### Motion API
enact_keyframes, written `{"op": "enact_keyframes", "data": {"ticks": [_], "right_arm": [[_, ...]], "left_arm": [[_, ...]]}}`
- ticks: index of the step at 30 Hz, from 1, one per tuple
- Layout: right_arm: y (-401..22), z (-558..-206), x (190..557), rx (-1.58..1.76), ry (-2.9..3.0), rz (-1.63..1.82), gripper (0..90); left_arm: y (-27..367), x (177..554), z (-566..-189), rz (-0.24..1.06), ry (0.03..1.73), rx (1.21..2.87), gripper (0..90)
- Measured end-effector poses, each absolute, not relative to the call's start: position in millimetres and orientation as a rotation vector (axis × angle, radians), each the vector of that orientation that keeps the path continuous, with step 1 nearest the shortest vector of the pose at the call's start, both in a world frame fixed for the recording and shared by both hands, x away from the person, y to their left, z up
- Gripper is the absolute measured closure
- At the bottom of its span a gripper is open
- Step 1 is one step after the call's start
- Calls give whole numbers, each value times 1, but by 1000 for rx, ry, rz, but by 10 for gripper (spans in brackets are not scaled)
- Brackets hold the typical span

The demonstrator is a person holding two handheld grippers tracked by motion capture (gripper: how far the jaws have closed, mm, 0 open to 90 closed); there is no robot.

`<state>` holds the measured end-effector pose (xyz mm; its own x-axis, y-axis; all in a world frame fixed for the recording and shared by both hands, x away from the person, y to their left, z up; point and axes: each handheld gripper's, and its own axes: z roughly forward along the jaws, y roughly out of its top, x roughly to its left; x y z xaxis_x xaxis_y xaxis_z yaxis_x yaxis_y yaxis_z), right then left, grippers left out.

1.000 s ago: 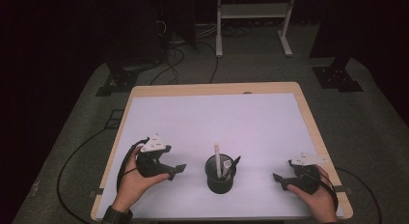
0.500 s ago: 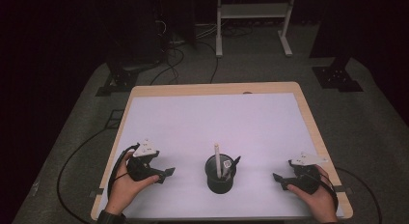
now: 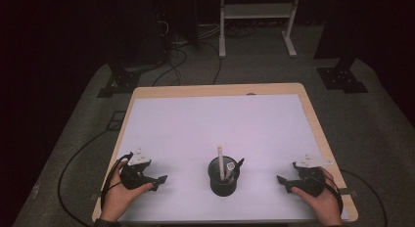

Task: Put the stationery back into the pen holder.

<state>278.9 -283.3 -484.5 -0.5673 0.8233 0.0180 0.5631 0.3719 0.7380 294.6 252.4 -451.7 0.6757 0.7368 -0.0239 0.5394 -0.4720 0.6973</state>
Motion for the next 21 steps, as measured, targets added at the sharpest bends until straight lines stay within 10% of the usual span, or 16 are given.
{"op": "enact_keyframes", "data": {"ticks": [21], "right_arm": [[-283, -485, 279, 1211, 2284, 1019, 163]], "left_arm": [[263, 287, -471, 413, 1018, 2232, 87]]}}
